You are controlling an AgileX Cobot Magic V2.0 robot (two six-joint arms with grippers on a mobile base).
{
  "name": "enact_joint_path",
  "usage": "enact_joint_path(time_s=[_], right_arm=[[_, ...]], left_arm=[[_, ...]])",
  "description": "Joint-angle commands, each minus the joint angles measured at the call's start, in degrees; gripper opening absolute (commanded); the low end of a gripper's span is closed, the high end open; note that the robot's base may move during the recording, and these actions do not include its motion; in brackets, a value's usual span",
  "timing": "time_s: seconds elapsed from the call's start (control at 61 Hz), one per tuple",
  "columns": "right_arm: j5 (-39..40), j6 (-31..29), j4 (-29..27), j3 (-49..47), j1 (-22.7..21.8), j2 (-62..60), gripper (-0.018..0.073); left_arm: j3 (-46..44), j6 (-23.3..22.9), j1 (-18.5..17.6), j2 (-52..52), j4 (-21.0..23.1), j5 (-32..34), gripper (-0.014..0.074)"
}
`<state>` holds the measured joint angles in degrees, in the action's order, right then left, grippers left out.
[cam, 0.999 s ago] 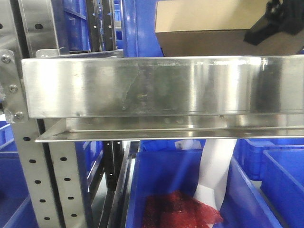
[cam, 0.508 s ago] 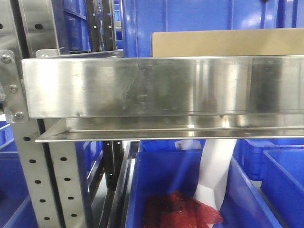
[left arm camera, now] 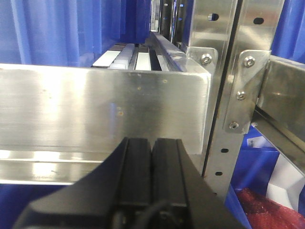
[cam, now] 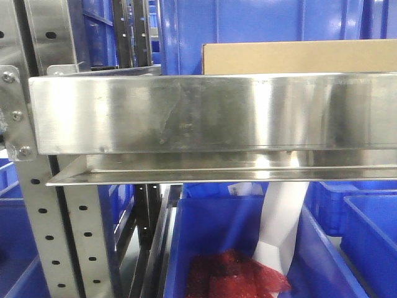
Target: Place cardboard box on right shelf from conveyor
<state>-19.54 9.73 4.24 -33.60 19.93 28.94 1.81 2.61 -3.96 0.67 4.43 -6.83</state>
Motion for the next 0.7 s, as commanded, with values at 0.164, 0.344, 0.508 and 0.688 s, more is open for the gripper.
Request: enact_joint_path(time_s=[0.164, 0.344, 0.508, 0.688], right_arm=[[10.4, 0.3, 0.8, 6.2, -0.2, -12.6, 0.0068], [9.8, 0.3, 0.8, 6.7, -0.2, -13.5, 0.0068], [9.8, 0.3, 0.8, 6.7, -0.2, -13.5, 0.0068], [9.8, 0.3, 0.8, 6.7, -0.2, -13.5, 0.0067]], left_arm=[[0.5, 0.0, -0.1, 0.9, 0.3, 5.1, -0.0116], [0.5, 0.0, -0.1, 0.9, 0.3, 5.1, -0.0116], [0.5, 0.0, -0.1, 0.9, 0.3, 5.1, -0.0116], [0.5, 0.0, -0.1, 0.9, 0.3, 5.1, -0.0116]])
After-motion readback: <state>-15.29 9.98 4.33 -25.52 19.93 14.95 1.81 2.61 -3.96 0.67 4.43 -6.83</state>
